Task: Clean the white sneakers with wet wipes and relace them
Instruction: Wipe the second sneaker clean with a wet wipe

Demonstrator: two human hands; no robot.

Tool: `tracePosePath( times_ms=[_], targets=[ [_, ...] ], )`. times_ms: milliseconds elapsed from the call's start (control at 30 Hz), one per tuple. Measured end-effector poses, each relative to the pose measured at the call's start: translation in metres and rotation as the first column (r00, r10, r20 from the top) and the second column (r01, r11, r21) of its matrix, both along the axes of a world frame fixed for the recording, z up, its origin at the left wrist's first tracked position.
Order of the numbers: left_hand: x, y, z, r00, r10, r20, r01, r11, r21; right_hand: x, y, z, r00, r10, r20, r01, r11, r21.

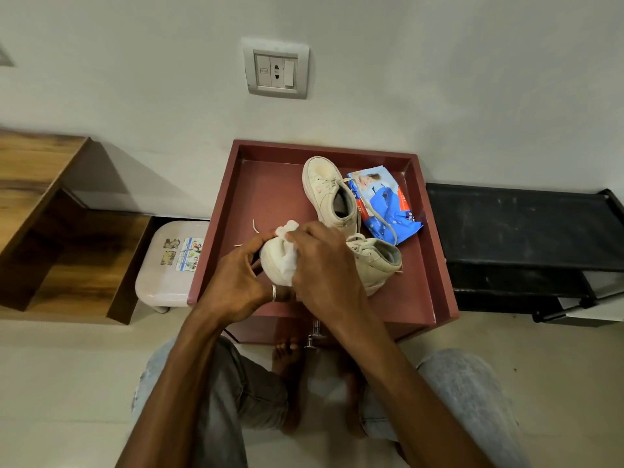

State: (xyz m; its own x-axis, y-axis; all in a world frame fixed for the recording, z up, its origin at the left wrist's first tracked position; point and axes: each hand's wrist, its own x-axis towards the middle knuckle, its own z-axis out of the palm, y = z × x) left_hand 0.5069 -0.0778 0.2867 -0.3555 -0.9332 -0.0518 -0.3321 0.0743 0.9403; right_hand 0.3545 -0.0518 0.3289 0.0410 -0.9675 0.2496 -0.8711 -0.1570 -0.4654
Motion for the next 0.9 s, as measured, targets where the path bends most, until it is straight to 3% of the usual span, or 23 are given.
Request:
tracePosePath(
  times_ms=[167, 367, 600, 767, 900],
  targets=[
    [0.000, -0.002, -0.003, 1.000, 0.012, 0.017, -0.012, 1.000, -0.006, -0.004, 0.025, 0.005, 0.988, 0.152, 0.039, -0.152, 0.988, -0.002],
    [0.002, -0.005, 0.003, 0.997, 0.057, -0.047, -0.056, 0.998, 0.038, -0.045, 0.028, -0.014, 1.000, -0.006, 0.017, 0.005, 0.999, 0.046],
    [0.005, -0.004, -0.001, 0.999, 0.043, -0.003, -0.043, 0.999, 0.027, -0.003, 0.031, -0.008, 0.985, 0.131, 0.108, -0.122, 0.989, -0.084],
    [0.003, -0.004, 0.002, 0.998, 0.057, -0.014, -0.056, 0.997, 0.055, -0.034, 0.028, -0.027, 0.999, -0.032, -0.014, 0.032, 0.999, 0.021],
    [0.005, -0.005, -0.001, 0.999, 0.046, 0.000, -0.046, 0.998, 0.033, 0.002, 0.033, -0.008, 0.991, 0.076, 0.112, -0.068, 0.995, -0.079]
  ],
)
